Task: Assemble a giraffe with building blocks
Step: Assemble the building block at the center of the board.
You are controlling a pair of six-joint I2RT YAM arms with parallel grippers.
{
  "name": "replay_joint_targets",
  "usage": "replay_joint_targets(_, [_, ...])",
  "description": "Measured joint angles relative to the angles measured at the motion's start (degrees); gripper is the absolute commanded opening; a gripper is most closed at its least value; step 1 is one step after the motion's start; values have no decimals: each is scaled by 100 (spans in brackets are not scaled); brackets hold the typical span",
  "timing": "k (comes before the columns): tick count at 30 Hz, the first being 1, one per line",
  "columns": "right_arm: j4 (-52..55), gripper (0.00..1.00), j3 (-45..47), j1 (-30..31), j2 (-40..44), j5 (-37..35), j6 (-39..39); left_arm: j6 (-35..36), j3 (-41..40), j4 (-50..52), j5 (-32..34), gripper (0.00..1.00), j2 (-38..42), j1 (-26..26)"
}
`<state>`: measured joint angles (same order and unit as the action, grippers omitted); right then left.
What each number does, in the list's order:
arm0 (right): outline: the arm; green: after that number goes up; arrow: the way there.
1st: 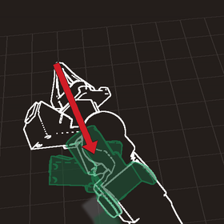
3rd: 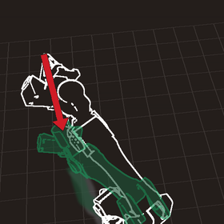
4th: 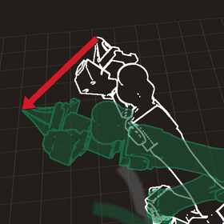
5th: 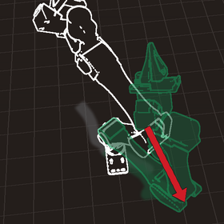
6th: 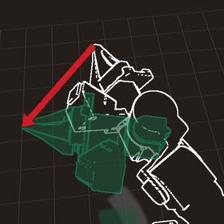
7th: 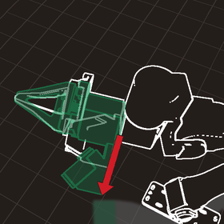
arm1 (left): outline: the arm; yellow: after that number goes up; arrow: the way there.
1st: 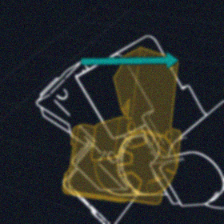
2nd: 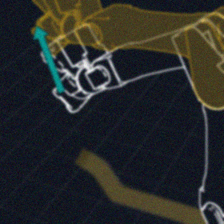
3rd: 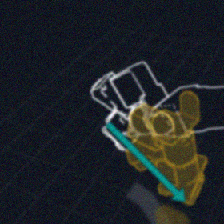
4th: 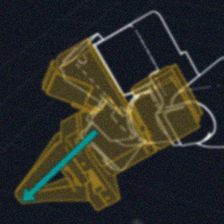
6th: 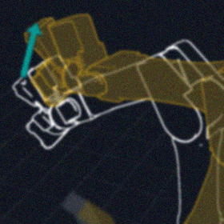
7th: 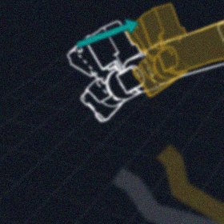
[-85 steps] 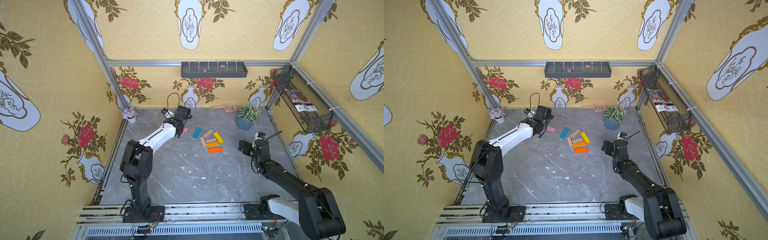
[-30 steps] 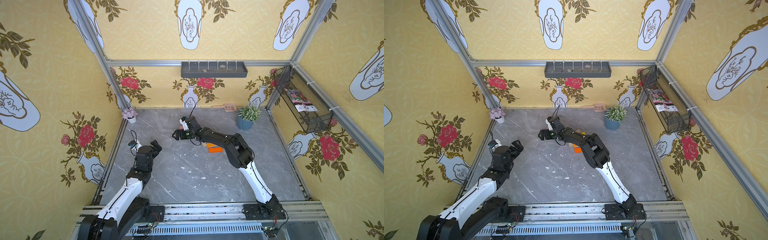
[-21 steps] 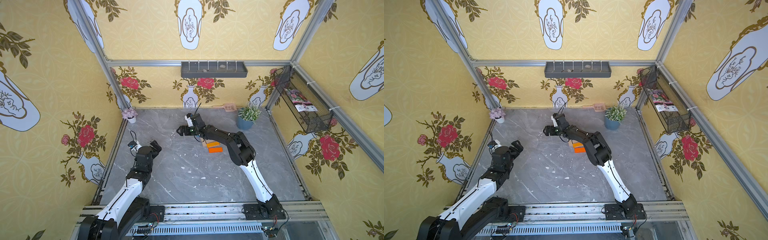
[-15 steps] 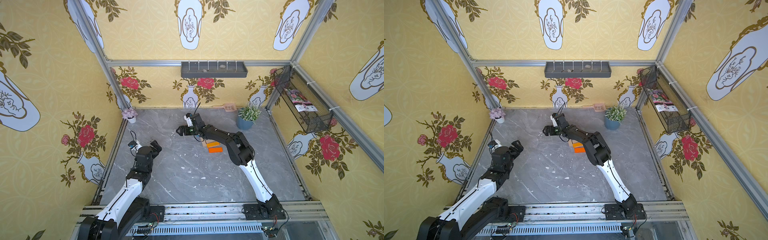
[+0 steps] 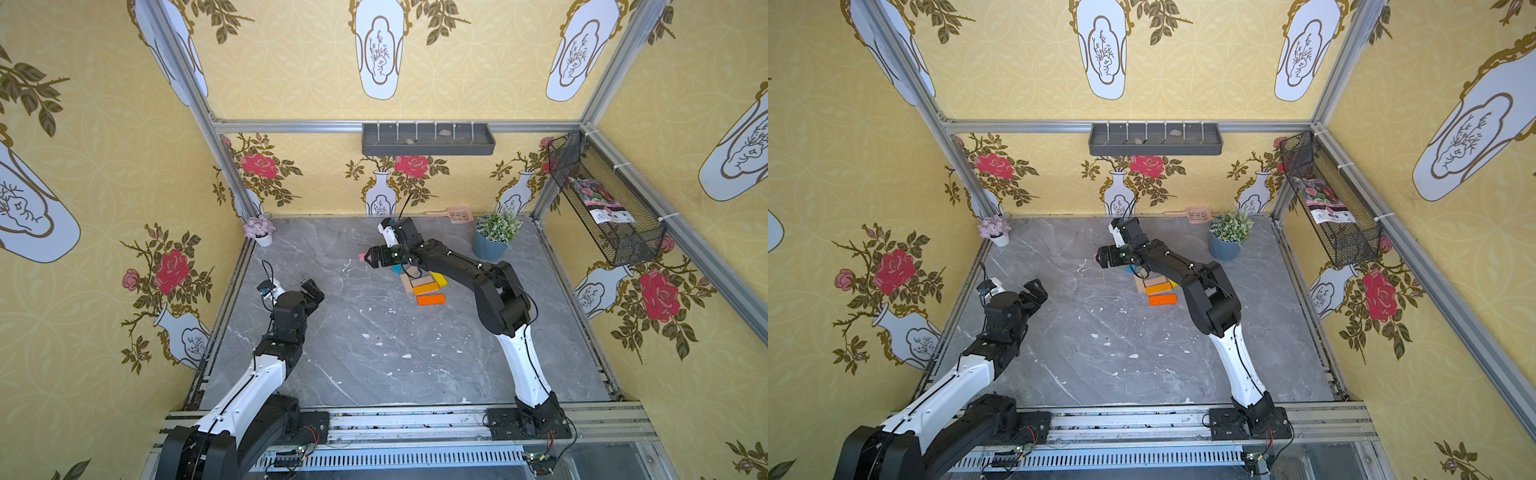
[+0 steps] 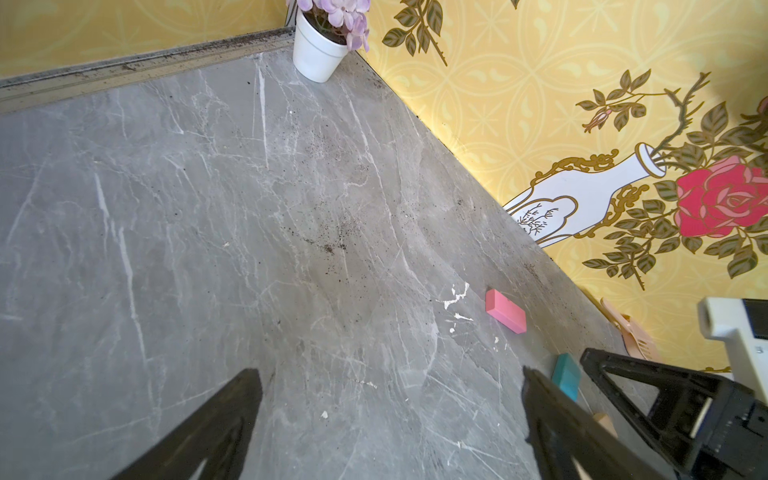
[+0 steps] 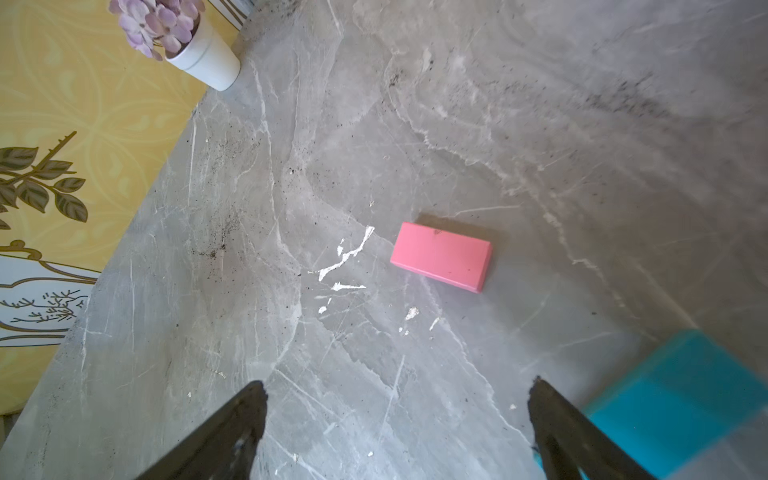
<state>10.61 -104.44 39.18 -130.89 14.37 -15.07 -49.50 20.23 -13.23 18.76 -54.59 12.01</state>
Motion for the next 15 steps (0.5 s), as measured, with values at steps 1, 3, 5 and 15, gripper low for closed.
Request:
replay_joint_targets(1, [90, 98, 22, -120, 0, -55, -9, 0, 9, 0, -48, 99, -15, 0])
replay_joint_targets(3, [306, 98, 98, -310, -20, -269, -76, 13, 11, 2, -79, 99, -35, 0])
replay_joint_targets(5, [503, 98, 205, -448, -31, -450, -214, 20, 11, -4, -83, 99, -35, 0])
replay_joint_targets(15, [909, 73, -197, -286, -417, -1023, -352, 17, 9, 2, -120, 99, 46, 0])
